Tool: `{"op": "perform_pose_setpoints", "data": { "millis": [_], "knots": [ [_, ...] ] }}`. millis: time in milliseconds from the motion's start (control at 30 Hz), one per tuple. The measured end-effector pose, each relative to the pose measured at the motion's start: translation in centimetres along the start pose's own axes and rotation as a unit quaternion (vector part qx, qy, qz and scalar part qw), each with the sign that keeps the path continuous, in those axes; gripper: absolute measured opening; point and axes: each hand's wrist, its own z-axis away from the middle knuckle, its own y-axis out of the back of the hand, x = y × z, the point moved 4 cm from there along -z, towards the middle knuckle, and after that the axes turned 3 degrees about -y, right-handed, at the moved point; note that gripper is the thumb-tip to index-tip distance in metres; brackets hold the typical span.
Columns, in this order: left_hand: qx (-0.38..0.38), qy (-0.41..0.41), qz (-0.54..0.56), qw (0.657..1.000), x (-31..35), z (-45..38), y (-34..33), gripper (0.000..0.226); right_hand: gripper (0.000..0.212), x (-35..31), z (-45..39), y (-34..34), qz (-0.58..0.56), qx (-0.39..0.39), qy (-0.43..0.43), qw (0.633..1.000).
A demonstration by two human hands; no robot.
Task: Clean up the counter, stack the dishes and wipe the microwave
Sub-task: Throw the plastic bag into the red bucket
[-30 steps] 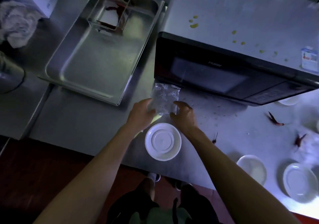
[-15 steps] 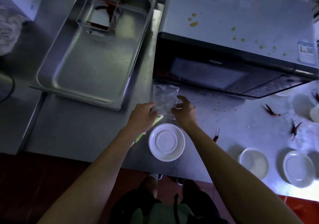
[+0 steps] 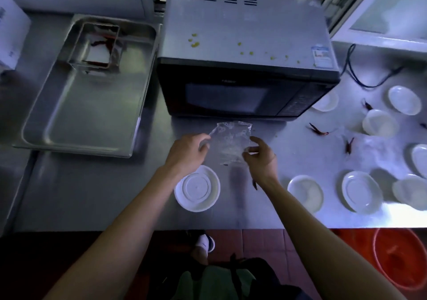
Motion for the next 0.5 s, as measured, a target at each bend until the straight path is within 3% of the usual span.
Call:
{"op": "perform_pose_setpoints", "data": {
  "millis": [500],
  "knots": [
    [-0.116, -0.152, -0.096, 0.977, 22.1, 4.6, -13.5, 0.032, 0.044, 15.1, 9.6, 24.2, -0.102, 0.176, -0.045, 0.978]
  ]
}}
